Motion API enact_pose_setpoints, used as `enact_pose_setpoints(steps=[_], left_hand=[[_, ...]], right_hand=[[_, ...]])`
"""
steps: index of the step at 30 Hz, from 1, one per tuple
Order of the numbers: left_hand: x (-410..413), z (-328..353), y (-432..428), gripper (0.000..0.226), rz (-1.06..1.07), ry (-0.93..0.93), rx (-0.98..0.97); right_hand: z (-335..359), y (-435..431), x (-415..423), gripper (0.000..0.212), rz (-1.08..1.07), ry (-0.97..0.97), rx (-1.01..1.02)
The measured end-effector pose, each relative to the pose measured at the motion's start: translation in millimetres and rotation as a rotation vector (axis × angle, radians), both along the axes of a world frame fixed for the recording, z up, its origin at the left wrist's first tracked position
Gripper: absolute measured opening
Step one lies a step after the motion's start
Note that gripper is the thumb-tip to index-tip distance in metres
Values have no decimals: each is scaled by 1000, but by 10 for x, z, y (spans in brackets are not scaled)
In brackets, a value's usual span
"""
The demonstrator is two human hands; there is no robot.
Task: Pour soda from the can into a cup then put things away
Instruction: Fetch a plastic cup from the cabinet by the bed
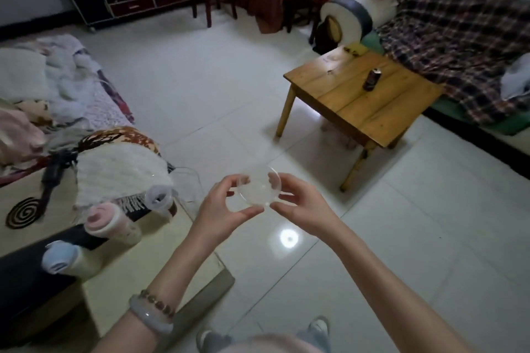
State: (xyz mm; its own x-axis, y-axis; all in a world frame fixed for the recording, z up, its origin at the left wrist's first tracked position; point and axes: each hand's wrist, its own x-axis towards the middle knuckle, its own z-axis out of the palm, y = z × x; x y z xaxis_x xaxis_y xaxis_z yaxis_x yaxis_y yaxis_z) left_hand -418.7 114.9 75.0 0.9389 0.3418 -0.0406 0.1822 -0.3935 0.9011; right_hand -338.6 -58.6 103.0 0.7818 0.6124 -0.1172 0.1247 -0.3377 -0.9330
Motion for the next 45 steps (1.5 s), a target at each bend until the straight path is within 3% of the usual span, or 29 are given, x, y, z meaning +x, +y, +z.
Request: enact_pose_setpoints(steps=[17, 28, 45], left_hand=[[1852, 163, -3045, 60, -472, -168, 75], [3457, 42, -4117, 57, -648, -169, 62], [6303, 80, -5253, 67, -669, -148, 69]], right_hand=[[136, -3205, 1131, 61, -417, -43, 9], [-30, -4250, 2418, 60, -584, -74, 12], [77, -5390, 5240, 65, -566, -56, -31]])
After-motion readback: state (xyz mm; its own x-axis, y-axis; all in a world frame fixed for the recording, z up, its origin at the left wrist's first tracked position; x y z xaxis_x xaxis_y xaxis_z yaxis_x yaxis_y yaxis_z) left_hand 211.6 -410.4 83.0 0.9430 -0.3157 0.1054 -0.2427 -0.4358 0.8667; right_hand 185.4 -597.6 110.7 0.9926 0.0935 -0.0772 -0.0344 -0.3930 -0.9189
